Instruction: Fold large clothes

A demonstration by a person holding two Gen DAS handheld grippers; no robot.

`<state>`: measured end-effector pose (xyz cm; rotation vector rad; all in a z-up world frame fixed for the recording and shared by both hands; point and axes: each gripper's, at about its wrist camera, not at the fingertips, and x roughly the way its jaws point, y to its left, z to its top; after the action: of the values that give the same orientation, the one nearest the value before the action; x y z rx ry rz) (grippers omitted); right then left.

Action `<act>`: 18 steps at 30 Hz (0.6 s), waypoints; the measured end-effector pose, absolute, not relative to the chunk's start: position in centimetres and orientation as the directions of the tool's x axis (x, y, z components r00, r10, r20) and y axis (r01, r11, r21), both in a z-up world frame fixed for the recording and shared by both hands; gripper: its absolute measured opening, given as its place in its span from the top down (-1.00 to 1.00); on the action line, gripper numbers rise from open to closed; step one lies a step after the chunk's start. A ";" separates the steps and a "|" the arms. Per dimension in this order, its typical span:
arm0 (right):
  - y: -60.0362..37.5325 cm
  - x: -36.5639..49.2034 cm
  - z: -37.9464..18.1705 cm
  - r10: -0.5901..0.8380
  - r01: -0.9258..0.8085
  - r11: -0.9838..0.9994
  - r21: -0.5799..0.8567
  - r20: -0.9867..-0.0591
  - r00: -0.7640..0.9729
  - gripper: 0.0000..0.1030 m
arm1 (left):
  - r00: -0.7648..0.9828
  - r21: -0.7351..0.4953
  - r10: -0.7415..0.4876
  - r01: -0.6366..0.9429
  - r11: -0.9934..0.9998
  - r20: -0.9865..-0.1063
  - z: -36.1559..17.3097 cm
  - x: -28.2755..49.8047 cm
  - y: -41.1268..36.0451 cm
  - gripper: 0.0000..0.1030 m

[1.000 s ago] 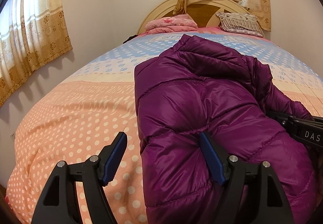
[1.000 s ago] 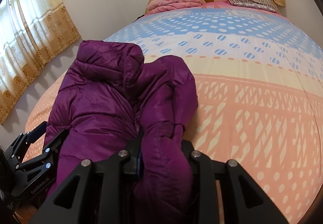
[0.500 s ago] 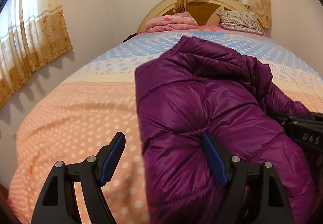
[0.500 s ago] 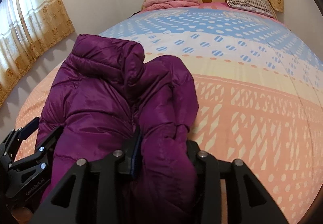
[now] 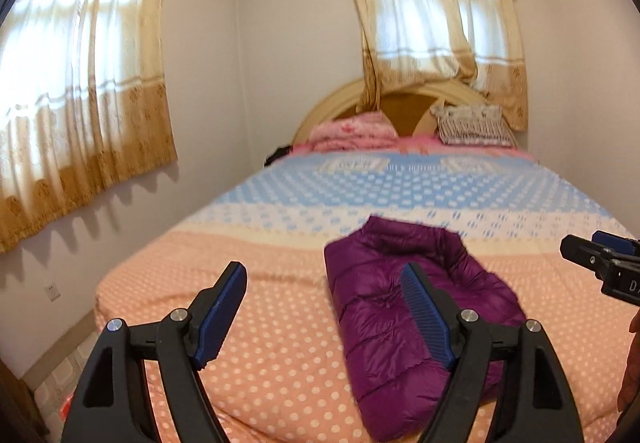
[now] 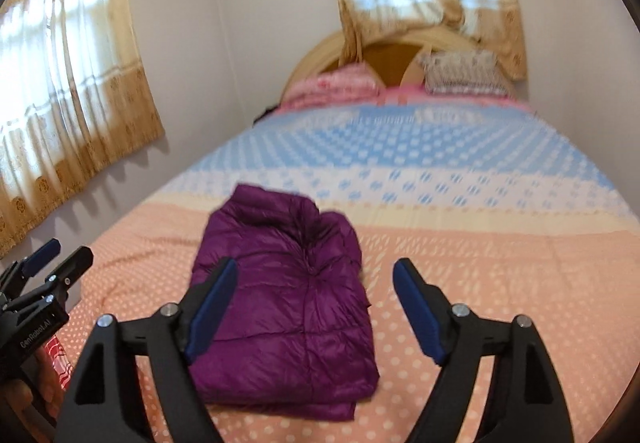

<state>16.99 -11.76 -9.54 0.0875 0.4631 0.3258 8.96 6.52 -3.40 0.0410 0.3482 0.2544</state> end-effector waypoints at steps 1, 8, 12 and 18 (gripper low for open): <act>-11.8 16.3 -9.0 0.329 -0.294 0.944 0.149 -0.413 0.849 -0.62 | 0.914 0.078 0.248 -0.236 0.969 -0.320 -3.1 8.3 6.3 -0.56; -10.4 14.9 -7.4 0.331 -0.314 0.943 0.109 -0.379 0.864 -0.62 | 0.925 0.074 0.251 -0.240 0.968 -0.286 -1.8 7.3 6.0 -0.58; -10.0 14.7 -7.5 0.337 -0.323 0.941 0.104 -0.381 0.861 -0.62 | 0.922 0.063 0.252 -0.245 0.968 -0.292 -1.9 7.2 6.4 -0.58; -10.0 14.2 -7.7 0.345 -0.331 0.938 0.103 -0.379 0.859 -0.62 | 0.918 0.052 0.265 -0.262 0.964 -0.297 -2.0 7.3 6.8 -0.58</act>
<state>14.17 -9.97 -7.66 0.0350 0.4047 0.3550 7.32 6.79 -2.05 0.0113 0.3066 0.2708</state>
